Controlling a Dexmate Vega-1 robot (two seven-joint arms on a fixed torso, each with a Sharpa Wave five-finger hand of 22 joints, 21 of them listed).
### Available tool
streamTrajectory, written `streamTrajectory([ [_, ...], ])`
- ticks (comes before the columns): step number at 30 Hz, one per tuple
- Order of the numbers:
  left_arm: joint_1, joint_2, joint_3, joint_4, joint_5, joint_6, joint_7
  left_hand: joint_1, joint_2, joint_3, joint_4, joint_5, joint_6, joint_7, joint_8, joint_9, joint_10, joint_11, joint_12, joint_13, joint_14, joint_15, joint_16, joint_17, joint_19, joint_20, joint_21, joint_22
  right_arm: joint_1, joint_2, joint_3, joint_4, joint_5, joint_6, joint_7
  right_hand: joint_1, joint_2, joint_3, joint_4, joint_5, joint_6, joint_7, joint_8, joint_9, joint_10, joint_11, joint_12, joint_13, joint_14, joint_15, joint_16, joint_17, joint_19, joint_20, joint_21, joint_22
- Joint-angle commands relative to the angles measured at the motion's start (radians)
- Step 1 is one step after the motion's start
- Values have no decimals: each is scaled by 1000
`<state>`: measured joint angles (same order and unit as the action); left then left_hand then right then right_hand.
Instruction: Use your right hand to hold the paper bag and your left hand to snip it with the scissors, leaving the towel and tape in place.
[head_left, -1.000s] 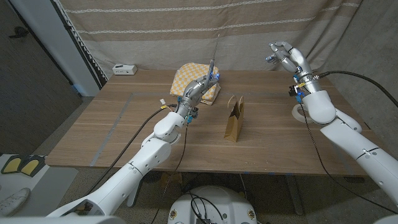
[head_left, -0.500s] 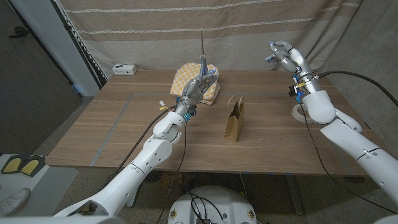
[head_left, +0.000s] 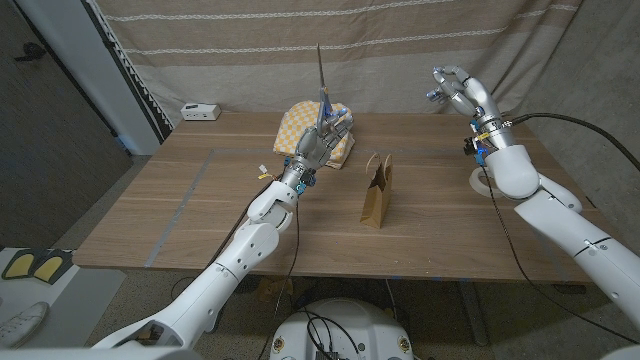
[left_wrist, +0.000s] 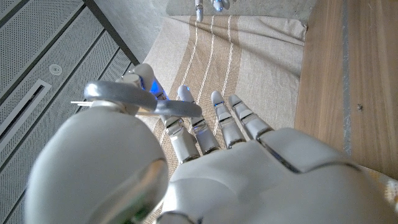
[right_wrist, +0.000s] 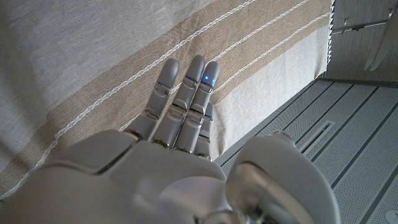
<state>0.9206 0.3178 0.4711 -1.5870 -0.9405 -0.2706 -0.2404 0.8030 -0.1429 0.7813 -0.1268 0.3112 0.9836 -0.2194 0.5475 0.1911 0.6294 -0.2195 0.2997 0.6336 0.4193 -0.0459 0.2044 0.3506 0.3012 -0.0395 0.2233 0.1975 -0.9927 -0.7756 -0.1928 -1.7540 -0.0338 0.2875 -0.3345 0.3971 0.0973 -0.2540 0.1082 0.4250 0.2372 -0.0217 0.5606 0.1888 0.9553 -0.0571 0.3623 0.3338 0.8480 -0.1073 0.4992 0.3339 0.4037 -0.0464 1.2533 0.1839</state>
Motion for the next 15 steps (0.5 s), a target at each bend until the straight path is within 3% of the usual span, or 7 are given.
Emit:
streamTrajectory([
  [1, -12, -12, 3, 31, -11, -22, -73, 3, 35, 12, 21, 5, -49, -1, -66, -11, -5, 1, -58, -50, -9, -172, 12, 2, 0, -84, 7, 3, 4, -9, -5, -8, -4, -11, 4, -5, 0, -3, -7, -1, 5, -3, -7, 3, -5, 3, -2, -1, -4, -101, -3, 1, -5, -70, 0, 2],
  [5, -21, -7, 7, 43, -2, -29, -100, -14, 67, 20, 46, 4, -91, -3, -127, -15, -30, 0, -93, -85, -39, -167, 3, -2, -9, -86, 5, 3, 1, -11, -1, -13, -7, -17, -1, -6, 1, -3, -8, -1, 8, -2, -8, 3, -3, 4, -1, -3, -5, -101, -4, -1, -5, -70, -1, 2],
  [11, -34, -19, 19, 60, 9, -32, -111, -21, 80, 22, 55, 3, -99, -4, -142, -14, -34, 0, -98, -94, -45, -168, 2, -3, -13, -85, 4, 3, 2, -11, -2, -20, -13, -23, -5, -7, 0, -3, -9, -2, 8, -2, -11, 3, 2, 4, 0, -5, -6, -101, -5, -2, -6, -69, -3, 2],
  [15, -41, -23, 24, 66, 8, -21, -113, -38, 114, 27, 79, 0, -121, -3, -176, -10, -4, -1, -94, -114, -54, -168, 2, -8, -12, -87, 6, 3, 5, -10, -3, -23, -19, -29, -9, -8, 1, -3, -10, -2, 9, -1, -14, 3, 2, 3, 0, -7, -6, -101, -5, -3, -5, -69, -4, 2],
])
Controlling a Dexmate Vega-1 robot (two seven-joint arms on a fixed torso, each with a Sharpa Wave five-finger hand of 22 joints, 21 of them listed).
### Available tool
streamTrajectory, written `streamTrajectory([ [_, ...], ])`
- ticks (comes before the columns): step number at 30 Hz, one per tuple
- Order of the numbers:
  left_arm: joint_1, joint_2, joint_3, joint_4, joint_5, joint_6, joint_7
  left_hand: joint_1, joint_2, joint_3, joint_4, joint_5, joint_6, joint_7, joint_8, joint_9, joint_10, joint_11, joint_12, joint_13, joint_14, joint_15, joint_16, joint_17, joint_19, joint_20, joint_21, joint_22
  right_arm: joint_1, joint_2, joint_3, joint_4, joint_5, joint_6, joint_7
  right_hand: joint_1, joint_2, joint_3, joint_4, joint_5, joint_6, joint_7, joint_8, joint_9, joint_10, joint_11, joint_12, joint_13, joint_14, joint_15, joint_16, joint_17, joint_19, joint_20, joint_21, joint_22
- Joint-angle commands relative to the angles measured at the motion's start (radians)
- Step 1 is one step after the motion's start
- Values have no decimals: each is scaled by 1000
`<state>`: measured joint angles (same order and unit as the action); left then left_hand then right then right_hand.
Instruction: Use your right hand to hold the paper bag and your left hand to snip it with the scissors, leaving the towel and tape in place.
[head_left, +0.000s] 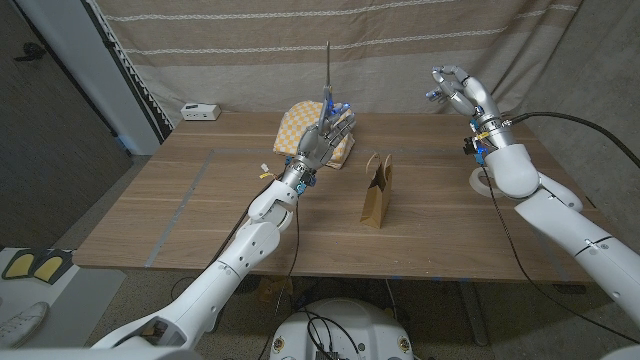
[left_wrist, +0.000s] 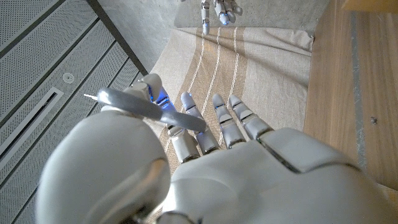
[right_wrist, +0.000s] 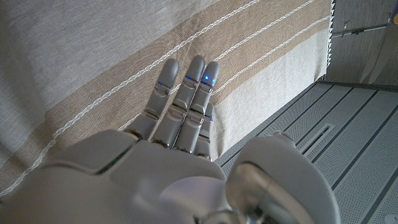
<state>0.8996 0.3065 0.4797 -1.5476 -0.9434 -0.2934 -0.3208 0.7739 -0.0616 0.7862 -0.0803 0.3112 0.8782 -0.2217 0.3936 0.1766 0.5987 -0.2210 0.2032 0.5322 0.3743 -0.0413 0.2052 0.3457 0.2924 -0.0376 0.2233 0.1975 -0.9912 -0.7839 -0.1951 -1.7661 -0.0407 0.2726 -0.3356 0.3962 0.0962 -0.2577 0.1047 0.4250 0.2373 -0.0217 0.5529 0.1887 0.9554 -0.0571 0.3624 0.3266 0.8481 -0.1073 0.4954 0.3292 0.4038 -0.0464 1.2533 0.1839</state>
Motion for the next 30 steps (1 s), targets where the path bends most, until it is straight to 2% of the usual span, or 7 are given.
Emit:
streamTrajectory([
  [1, -21, -14, 16, 27, 9, 4, -30, -9, 33, 22, 32, -1, -16, -1, -23, 4, 28, 0, 3, -13, -9, -173, 1, -4, -1, -90, 7, 3, 4, -2, -1, -12, -13, -15, -9, -7, 2, 1, -6, -2, 9, -2, -6, 3, 1, 2, 0, 0, -6, -101, -2, 1, -5, -69, -4, 2],
  [3, -20, -14, 16, 23, 10, 14, -16, -10, 45, 25, 32, -5, 5, 0, -24, 13, 81, 0, 16, -22, -2, -175, 4, -11, -1, -92, 7, 1, 5, -1, -1, -13, -15, -15, -11, -8, 2, 1, -7, -2, 10, -3, -8, 3, 0, 1, -1, -1, -5, -101, -2, 0, -6, -70, -5, 2],
  [10, -15, -15, 19, 11, 41, 14, 36, 49, 55, 26, -38, -26, 121, 5, 11, 36, 212, 3, 145, 84, 121, -190, 33, 12, 4, -95, 8, 1, 9, -1, -1, -14, -20, -18, -15, -8, 3, 1, -9, -2, 11, -2, -11, 3, 0, 4, -1, -3, -4, -101, -2, -1, -4, -69, -5, 2],
  [12, -11, -16, 18, 6, 41, 18, 53, 102, 47, -23, -73, -41, 163, 8, 22, 44, 203, 6, 260, 226, 178, -190, 46, 65, 9, -94, 12, 5, 10, 0, -2, -13, -22, -18, -16, -8, 2, 1, -9, -3, 12, -2, -12, 4, 0, 2, -1, -4, -5, -101, -2, -2, -4, -70, -6, 2],
  [18, -2, -21, 15, -6, 43, 25, 94, 276, 25, -185, -82, -56, 241, 16, 33, 47, 121, 6, 514, 594, 271, -194, 153, 320, 25, -80, 24, 20, 15, 1, -6, -12, -22, -18, -14, -8, 3, 1, -11, -3, 13, -2, -14, 4, 1, 3, -1, -6, -5, -101, -3, -3, -3, -70, -7, 2],
  [25, 4, -23, 19, -19, 70, 18, 138, 375, 11, -345, -64, -45, 303, 17, 33, 55, 134, 12, 680, 702, 247, -188, 361, 722, 36, -65, 49, 60, 16, 1, -9, -14, -23, -21, -13, -9, 3, 2, -12, -3, 15, -3, -17, 4, 1, 1, -1, -8, -5, -101, -3, -5, -3, -71, -8, 2],
  [30, 8, -28, 18, -23, 61, 27, 156, 409, 3, -391, -60, -42, 341, 17, 41, 64, 154, 12, 848, 709, 260, -186, 446, 870, 48, -64, 66, 80, 16, 1, -10, -14, -23, -22, -13, -9, 3, 2, -14, -3, 16, -2, -20, 4, 6, 3, 1, -10, -5, -101, -3, -6, -3, -71, -9, 2],
])
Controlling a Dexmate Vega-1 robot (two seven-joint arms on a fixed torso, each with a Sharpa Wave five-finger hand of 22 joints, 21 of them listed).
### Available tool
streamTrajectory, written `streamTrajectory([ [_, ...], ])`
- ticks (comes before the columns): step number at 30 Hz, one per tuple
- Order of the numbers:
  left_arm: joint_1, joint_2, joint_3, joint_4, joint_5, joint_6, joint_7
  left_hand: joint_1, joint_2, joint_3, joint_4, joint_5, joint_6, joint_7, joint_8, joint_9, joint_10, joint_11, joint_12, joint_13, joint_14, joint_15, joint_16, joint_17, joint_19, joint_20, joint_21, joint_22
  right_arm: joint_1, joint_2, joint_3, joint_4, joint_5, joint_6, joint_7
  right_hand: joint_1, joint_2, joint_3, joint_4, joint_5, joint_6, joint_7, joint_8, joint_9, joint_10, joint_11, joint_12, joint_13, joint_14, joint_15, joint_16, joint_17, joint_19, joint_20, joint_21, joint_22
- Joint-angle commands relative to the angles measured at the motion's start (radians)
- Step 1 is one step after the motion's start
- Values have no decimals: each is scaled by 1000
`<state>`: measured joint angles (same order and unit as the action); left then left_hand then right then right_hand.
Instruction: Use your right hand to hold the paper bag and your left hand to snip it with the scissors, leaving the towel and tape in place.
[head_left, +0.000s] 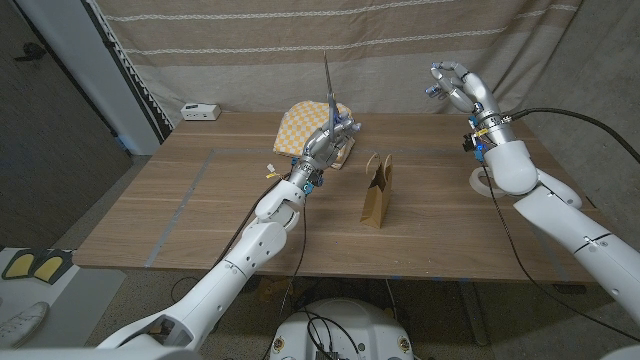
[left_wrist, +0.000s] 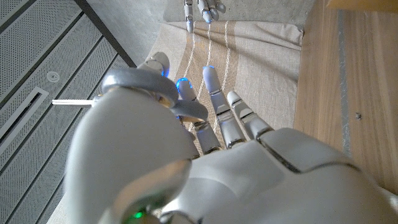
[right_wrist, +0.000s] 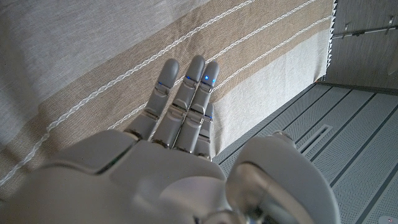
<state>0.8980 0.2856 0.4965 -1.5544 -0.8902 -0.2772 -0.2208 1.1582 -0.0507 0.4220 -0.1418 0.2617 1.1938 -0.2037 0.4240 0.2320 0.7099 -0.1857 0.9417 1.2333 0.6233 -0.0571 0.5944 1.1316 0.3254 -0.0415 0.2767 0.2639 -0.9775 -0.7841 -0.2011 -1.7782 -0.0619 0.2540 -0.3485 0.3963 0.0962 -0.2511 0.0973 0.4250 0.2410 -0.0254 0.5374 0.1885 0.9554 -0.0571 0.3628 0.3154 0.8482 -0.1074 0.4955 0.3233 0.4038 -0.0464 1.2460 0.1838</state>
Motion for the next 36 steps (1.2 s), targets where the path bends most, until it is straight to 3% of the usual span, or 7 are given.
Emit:
streamTrajectory([
  [1, 11, -7, 1, -19, 8, 13, 62, 25, -11, -34, 3, 8, 27, -1, 10, 9, 53, -23, 143, 10, 15, -169, 71, 92, 18, -61, 17, 18, 3, 2, -4, -2, -2, -3, -1, -10, 3, -5, -7, -3, 13, 2, -5, 4, 5, 3, 0, 1, -4, -101, -3, 0, -2, -71, -2, 2],
  [5, 14, -7, 1, -27, 0, 24, 73, 34, -24, -62, 8, 13, 40, -2, 9, 15, 76, -23, 269, 11, 39, -167, 142, 103, 26, -63, 30, 33, 3, 2, -6, -2, -2, -1, 0, -10, 3, -5, -7, -3, 15, 1, -6, 4, 6, 0, 1, 0, -4, -101, -4, -1, -2, -71, -3, 2],
  [6, 14, -7, 2, -27, -2, 27, 73, 43, -30, -74, 9, 17, 49, -2, 8, 18, 93, -23, 364, 12, 38, -166, 185, 101, 26, -65, 36, 43, 3, 2, -6, -2, -4, 0, -1, -10, 3, -4, -8, -3, 15, 2, -7, 4, 8, 1, 1, 0, -4, -101, -4, -2, -2, -71, -3, 2],
  [8, 15, -8, 3, -29, 0, 28, 79, 44, -25, -79, 16, 21, 51, -3, 5, 21, 100, -22, 433, 11, 47, -165, 219, 101, 28, -69, 42, 50, 5, 3, -8, -1, -6, 3, -1, -11, 3, -4, -8, -3, 16, 2, -8, 4, 7, 0, 1, -1, -3, -101, -4, -2, -2, -71, -3, 2],
  [14, 16, -8, 5, -33, 5, 29, 90, 31, -32, -92, 26, 23, 59, -4, 2, 24, 125, -23, 534, 11, 59, -163, 266, 101, 30, -72, 50, 60, 13, 4, -13, 1, -10, 9, 1, -11, 4, -4, -10, -3, 19, 1, -10, 5, 9, 2, 2, -3, -3, -101, -4, -3, -1, -71, -4, 2],
  [26, 33, 3, 5, -74, 6, 72, 166, 3, -56, -98, 39, 36, 46, 3, -21, 11, 159, -22, 626, 10, 85, -164, 297, 98, 45, -73, 65, 70, 14, 4, -12, -2, -11, 11, 3, -12, 6, -3, -12, -4, 24, 1, -15, 5, 12, 0, 5, -4, -3, -101, -5, -6, 0, -70, -6, 2],
  [36, 34, 3, -1, -76, -64, 131, 152, 5, -27, -81, 48, 39, 43, 1, -34, 1, 212, -24, 641, 12, 134, -164, 344, 101, 70, -80, 85, 83, -2, 0, -1, -17, -14, -2, -3, -13, 7, -2, -15, -4, 28, 3, -20, 5, 10, -1, 5, -5, -4, -101, -6, -9, 0, -69, -8, 2],
])
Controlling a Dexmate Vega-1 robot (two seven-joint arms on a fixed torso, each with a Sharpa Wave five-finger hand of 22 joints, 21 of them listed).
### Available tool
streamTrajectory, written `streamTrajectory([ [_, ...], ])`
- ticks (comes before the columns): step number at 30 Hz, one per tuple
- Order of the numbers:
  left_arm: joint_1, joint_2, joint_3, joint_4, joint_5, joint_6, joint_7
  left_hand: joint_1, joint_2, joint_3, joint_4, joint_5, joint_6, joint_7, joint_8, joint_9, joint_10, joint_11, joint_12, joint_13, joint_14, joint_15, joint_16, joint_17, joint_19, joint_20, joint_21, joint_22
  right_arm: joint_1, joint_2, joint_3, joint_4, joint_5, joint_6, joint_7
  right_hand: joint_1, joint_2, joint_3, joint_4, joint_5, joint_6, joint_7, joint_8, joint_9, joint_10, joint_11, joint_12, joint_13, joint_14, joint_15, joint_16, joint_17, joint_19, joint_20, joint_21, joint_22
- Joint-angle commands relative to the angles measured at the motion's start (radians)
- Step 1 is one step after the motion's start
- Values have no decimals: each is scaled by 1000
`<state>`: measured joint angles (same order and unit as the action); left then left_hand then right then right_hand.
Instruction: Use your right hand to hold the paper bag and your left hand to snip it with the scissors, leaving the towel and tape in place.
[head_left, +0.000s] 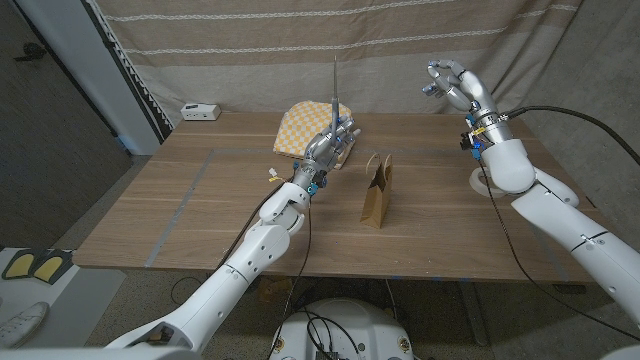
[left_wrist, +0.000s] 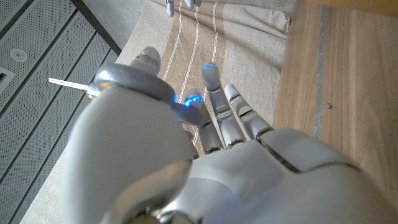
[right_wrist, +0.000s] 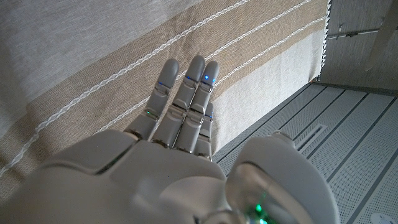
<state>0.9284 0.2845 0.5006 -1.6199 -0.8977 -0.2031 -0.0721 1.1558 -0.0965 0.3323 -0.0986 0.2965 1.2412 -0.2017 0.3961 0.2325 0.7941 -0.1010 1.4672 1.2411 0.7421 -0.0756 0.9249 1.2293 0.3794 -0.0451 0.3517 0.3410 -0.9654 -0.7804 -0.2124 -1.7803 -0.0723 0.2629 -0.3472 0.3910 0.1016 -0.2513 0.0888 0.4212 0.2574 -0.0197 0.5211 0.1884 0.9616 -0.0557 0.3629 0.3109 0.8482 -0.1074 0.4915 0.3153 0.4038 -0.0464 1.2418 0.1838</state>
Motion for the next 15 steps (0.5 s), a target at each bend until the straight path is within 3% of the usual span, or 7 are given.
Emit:
streamTrajectory([
  [1, 2, 4, -5, -10, -61, 61, 2, 8, 23, 11, 6, 3, -6, -1, -7, 0, 131, -109, 116, 5, 18, -146, 15, 2, 16, -78, 11, 7, -15, -5, 11, -17, -4, -11, -5, -8, 2, -1, -6, 0, 12, -3, -4, 5, 5, -1, 6, -1, -4, -101, -2, -1, 0, -68, -5, 3],
  [10, -5, -4, -3, 2, -78, 73, -17, 1, 33, 17, 12, -2, -19, 1, -17, -1, 145, -109, 116, 5, 15, -145, 16, -5, 12, -74, 15, 13, -24, -11, 20, -32, -14, -21, -8, -9, 1, -2, -8, -1, 15, -2, -8, 6, 5, 1, 7, -2, -4, -101, -3, -3, 0, -68, -6, 3],
  [15, 1, 2, 0, -9, -51, 59, -2, -6, 8, 9, 7, -8, -5, 7, -16, -4, 149, -108, 114, 4, 9, -145, 17, -4, 9, -71, 19, 17, -26, -13, 23, -37, -13, -25, -5, -10, 0, -2, -9, -2, 16, -1, -10, 6, 3, 1, 7, -2, -4, -101, -3, -4, 0, -67, -7, 3],
])
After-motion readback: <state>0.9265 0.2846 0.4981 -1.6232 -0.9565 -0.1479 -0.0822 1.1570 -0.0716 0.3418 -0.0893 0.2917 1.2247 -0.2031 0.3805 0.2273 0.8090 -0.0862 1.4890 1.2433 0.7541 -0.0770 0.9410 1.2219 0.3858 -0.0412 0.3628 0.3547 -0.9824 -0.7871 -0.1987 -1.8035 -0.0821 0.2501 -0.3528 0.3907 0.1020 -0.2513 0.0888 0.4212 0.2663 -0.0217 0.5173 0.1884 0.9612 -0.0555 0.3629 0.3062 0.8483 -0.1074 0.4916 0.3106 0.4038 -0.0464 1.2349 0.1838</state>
